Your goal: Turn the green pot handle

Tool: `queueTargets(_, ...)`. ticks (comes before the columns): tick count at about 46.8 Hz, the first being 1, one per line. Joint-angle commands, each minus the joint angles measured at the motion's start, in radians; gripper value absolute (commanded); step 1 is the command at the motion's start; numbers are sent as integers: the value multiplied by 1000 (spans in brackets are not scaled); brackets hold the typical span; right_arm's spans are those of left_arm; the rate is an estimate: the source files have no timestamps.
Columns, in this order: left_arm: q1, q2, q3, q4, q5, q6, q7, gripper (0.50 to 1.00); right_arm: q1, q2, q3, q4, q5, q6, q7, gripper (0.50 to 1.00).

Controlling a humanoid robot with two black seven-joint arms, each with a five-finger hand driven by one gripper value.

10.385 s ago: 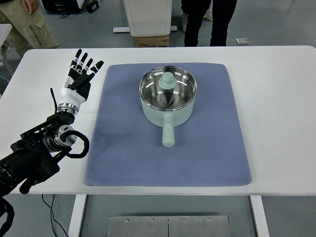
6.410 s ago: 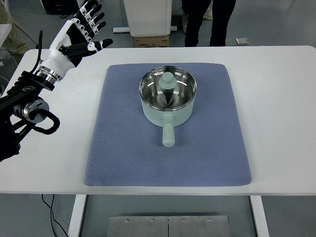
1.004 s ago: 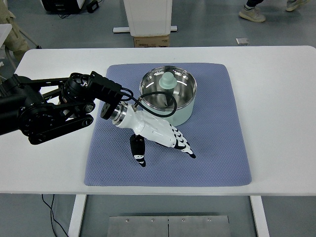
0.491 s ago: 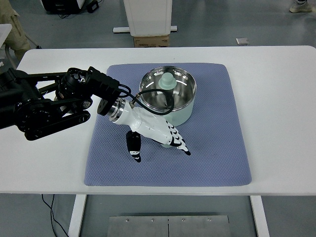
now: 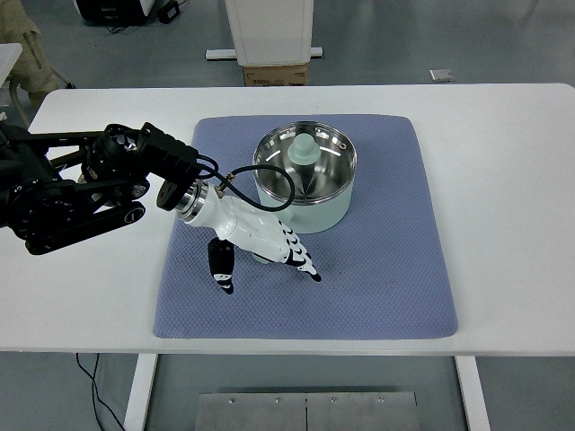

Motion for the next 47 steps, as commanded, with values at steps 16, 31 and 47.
queueTargets(16,-24,32,12,-3,1,0,0,1000,0,0,0,0,0,0,0,1000)
queueTargets(31,-53,55,61,-5,1,18,0,1000,0,0,0,0,0,0,0,1000)
queueTargets(47,-91,76,89,-6,1,37,0,1000,0,0,0,0,0,0,0,1000)
